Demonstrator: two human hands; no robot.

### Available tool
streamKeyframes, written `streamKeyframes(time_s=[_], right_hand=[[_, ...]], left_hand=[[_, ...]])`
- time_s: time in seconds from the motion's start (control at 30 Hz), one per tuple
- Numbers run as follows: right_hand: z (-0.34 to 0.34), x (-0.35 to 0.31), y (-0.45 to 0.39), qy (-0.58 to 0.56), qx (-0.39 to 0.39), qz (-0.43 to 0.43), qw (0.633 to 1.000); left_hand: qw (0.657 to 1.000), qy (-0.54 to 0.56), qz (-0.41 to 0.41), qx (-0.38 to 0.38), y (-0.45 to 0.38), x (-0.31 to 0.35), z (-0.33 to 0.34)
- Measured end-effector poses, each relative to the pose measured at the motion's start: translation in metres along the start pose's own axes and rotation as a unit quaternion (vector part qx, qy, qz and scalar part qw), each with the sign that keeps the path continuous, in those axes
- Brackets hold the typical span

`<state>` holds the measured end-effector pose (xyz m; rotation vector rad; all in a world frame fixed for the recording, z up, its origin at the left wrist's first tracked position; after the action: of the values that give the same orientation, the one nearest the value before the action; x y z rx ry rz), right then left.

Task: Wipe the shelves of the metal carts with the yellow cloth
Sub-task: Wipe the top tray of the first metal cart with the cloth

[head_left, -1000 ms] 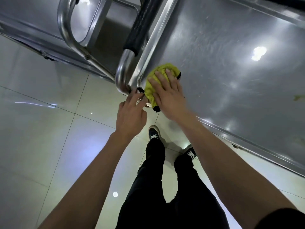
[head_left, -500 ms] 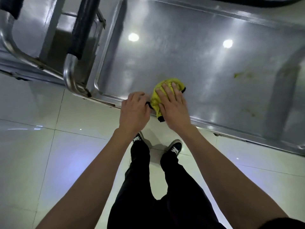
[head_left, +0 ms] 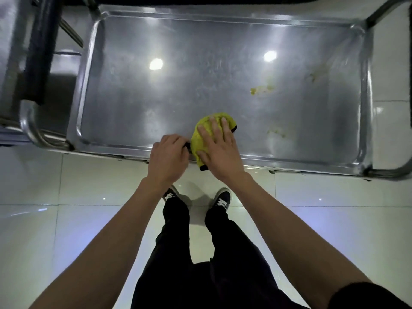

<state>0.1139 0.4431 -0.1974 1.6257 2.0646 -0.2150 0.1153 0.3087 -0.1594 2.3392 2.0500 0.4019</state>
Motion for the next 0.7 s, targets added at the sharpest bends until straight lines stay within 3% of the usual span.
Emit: streamKeyframes(time_s=[0.3,0.53,0.7], right_hand=[[-0.017,-0.006,-0.009,-0.008,0.021,0.019,1.000],[-0.049,-0.012,-0.014,-0.043,0.188,-0.054,0.980],[-0.051,0.001,-0.035,-0.096,0.149,-0.006,0.984]], left_hand=[[1.000,-0.008,-0.022,-0.010,0.008,0.000,-0.013],[0.999,0.023,-0.047,-0.009,-0.030,-0.014,-0.019],[0.997,0.061,-0.034,-0.019,-0.087,-0.014,-0.025]])
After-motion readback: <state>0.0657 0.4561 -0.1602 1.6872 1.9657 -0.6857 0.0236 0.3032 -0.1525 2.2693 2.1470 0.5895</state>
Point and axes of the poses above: each hand's wrist, its own y-axis away from the middle knuckle, its own z-axis out of the palm, x = y × z, the point moved 10 cm from there along -y, towards the middle knuckle, and after that the axes turned 9 degrees about -y, right-handed, at the moved point
